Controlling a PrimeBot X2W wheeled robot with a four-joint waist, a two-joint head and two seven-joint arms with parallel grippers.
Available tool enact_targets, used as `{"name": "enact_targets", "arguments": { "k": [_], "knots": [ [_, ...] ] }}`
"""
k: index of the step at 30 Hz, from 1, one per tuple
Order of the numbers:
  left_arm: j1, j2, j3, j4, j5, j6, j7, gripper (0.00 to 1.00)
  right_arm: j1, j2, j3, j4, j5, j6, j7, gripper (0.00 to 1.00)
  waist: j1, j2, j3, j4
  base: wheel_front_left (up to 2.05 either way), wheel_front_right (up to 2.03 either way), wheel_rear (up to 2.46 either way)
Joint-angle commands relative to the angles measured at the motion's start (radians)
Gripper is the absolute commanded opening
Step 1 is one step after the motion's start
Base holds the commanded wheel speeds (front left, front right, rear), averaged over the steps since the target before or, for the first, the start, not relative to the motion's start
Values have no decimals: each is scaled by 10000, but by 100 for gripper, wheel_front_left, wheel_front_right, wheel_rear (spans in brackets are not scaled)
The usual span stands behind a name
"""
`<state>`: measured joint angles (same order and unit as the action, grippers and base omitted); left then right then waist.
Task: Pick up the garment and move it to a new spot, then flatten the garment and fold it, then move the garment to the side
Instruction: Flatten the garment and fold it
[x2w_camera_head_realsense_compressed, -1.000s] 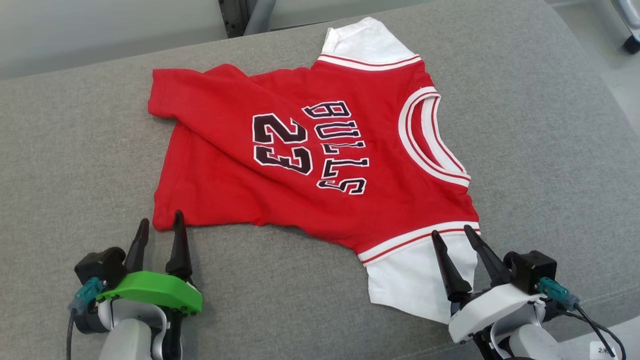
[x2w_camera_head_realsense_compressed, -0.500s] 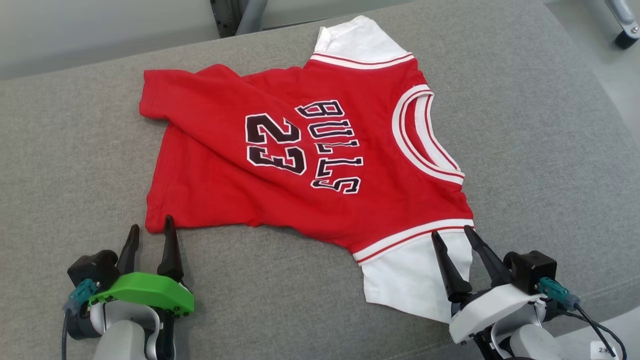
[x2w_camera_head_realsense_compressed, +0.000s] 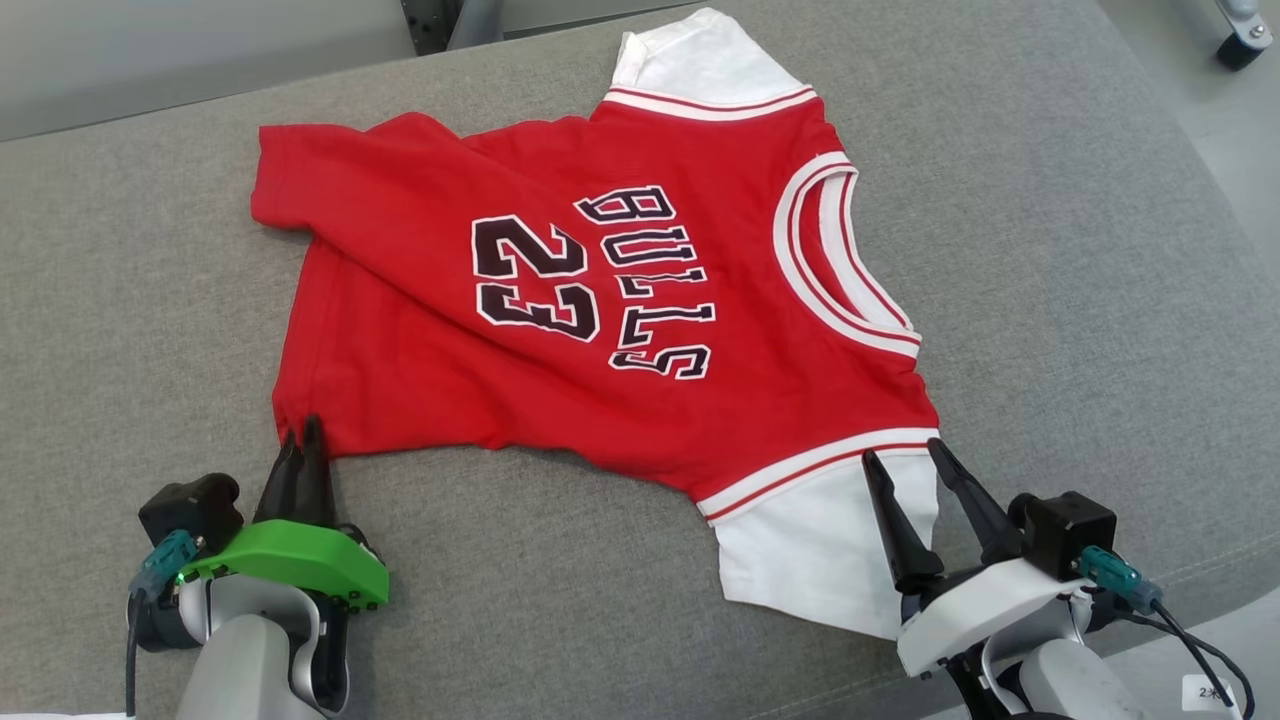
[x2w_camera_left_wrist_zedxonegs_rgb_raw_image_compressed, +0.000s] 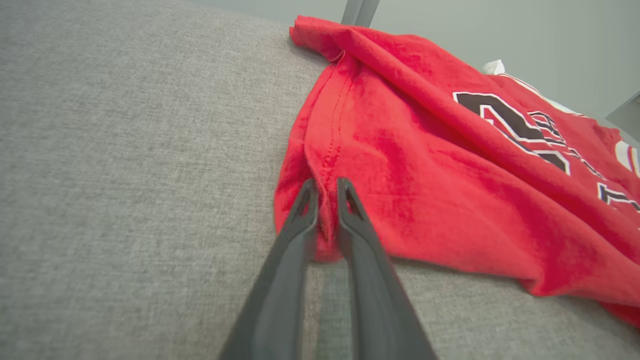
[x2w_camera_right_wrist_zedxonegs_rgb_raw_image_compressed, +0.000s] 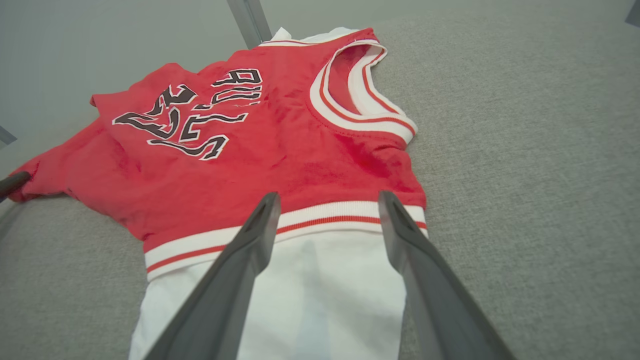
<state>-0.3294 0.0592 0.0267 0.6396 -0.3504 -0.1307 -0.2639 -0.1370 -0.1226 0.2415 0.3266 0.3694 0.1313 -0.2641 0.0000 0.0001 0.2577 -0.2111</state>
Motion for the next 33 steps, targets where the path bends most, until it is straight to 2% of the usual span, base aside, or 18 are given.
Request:
{"name": "enact_targets", "arguments": {
  "k": [1,3,10,23,29,33],
  "knots": [
    [-153,105,-16,26,7,2,-6,12,-103,1,3,-42,62,-11,-1,100,0,-1,37,-1,0,0,0],
    [-203,110,3,-86,-4,3,-6,0,-115,7,-4,-53,60,-11,-1,100,0,-1,49,9,0,0,0],
    [179,77,-77,-630,203,3,-6,0,58,64,-101,54,61,-11,-1,100,0,-1,-371,294,0,0,0],
    [2055,-63,-784,-1752,-199,3,-6,0,1000,336,-99,469,80,-11,-1,100,0,-1,-2290,1752,0,0,0],
    [2862,-62,-1303,-2091,-336,8,-6,0,1375,427,-334,529,42,-11,-1,100,0,-1,-2452,2439,0,0,0],
    [3251,-65,-1470,-1970,-458,8,-6,0,1324,471,-344,531,-20,-11,-1,100,0,-1,-2358,2620,0,0,0]
  ]
}}
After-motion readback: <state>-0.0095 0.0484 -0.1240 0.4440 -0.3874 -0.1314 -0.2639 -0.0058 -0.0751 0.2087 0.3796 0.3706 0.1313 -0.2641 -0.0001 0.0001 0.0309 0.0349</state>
